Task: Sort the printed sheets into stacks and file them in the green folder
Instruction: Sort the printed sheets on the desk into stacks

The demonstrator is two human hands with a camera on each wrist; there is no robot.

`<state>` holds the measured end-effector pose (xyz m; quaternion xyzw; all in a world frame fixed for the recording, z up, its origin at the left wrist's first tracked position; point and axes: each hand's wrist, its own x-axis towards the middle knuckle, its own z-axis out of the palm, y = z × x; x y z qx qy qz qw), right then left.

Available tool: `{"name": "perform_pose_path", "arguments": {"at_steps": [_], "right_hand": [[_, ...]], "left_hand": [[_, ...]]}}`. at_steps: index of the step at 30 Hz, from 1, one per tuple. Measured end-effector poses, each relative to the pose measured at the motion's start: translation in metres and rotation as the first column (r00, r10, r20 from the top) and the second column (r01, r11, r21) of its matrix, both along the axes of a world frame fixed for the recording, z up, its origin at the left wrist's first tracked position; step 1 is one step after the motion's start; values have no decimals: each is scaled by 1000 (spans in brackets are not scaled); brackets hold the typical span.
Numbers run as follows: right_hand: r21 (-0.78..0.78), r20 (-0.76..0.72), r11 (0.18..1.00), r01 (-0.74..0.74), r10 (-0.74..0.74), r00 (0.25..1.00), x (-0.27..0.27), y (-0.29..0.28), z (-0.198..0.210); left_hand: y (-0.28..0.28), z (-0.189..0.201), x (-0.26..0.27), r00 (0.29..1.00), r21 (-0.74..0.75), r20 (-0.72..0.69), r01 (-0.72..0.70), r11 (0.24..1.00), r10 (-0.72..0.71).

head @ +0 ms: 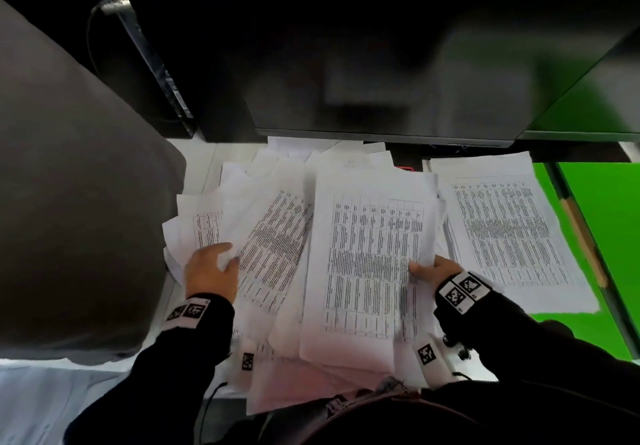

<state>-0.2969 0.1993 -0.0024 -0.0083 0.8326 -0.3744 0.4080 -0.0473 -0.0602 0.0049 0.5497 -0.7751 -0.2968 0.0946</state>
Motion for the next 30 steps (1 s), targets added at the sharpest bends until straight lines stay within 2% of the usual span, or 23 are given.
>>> {"name": "perform_pose_path", "arguments": {"at_steps": [2, 4, 7, 9, 11, 13, 14, 17, 21, 23, 27, 30], "right_hand": [[21, -5, 999, 37, -37, 999, 1, 5, -1], [26, -20, 999, 38, -38, 999, 2, 8, -5], [8, -39, 998, 64, -64, 997, 5, 8, -7], [25, -38, 998, 61, -60, 997, 5, 6, -9], [40, -19, 998, 40, -40, 999, 3, 5, -9], [56, 0, 998, 19, -19, 1000, 1, 6, -9], [64, 2, 998, 0, -1, 1000, 1, 6, -8], [57, 2, 998, -14, 14, 1000, 2, 7, -8], [118, -44, 990, -79, 85, 995, 3, 5, -4], [139, -47, 984, -109, 116, 992, 3, 6, -2], [168, -55, 979, -118, 129, 990, 5, 5, -1], [178, -56, 977, -117, 129, 990, 6, 4, -1]], "left_hand": [[-12, -6, 5, 997, 80, 74, -20, 997, 14], [-14, -7, 7, 998, 210, 65, -14, 978, 0], [-7, -5, 2, 992, 276, 100, 41, 960, -71], [0, -6, -1, 970, 212, 202, 88, 973, -132], [9, -6, -2, 937, 39, 317, 142, 989, -147], [17, -3, -3, 944, -73, 304, 160, 984, -131], [20, -3, -2, 953, -27, 271, 151, 988, -138], [29, -2, 5, 955, 239, 219, 144, 960, -198], [41, -3, 17, 932, 309, 246, 185, 933, -266], [45, -3, 21, 948, 286, 232, 149, 946, -219], [45, -8, 24, 968, 139, 248, 14, 990, -48], [48, -8, 21, 993, 271, 79, -102, 957, 84]]}}
